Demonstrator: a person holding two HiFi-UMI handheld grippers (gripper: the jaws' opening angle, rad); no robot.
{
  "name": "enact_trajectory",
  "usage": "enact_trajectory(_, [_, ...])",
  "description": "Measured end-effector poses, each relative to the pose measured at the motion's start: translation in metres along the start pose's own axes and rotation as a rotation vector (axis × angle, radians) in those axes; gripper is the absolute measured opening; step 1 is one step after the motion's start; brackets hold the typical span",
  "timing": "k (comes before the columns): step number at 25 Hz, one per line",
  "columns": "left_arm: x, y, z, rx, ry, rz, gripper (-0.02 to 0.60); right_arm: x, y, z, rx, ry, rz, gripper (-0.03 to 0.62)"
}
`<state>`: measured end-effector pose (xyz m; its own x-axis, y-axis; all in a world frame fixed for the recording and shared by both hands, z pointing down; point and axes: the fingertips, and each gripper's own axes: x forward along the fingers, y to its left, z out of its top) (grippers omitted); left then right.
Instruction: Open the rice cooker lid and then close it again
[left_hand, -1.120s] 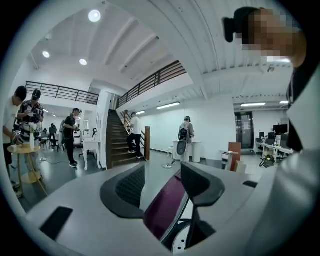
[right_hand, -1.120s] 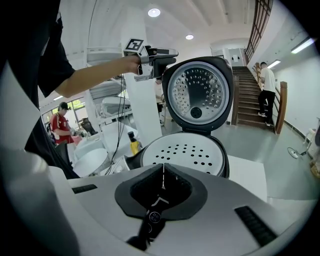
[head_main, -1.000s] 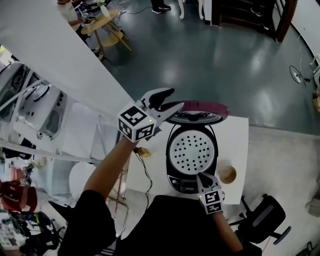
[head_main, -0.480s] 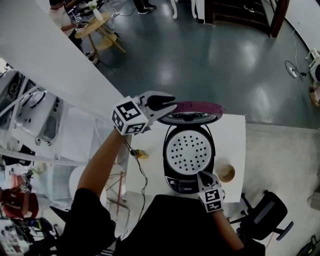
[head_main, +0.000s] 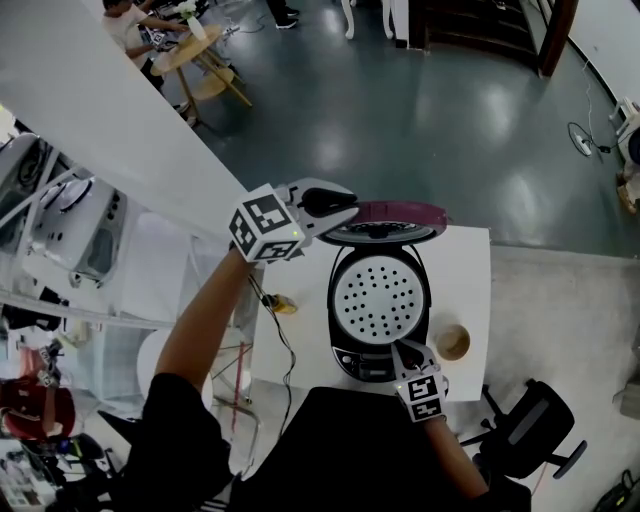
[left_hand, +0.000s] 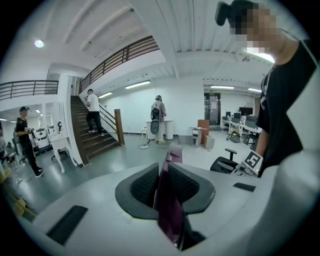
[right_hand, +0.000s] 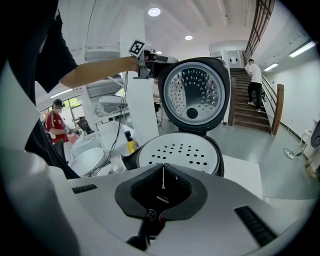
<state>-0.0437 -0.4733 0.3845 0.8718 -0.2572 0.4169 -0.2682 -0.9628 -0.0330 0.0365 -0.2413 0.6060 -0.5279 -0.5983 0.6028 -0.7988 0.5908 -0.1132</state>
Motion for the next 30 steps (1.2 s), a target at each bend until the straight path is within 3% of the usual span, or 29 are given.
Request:
enact_trajectory(18, [-0.004,-0.076,-0.021,-0.013,0.132,-0.066,0.052,-0.017,0.033,-0.002,-0.036,-0.028,0.013,0.002])
enact_trajectory(30, [-0.002,-0.133,-0.051,0.015,0.22,-0.101,0.052,-0.039,0.031,-0.001,0.062,-0.117,-0.023,0.002])
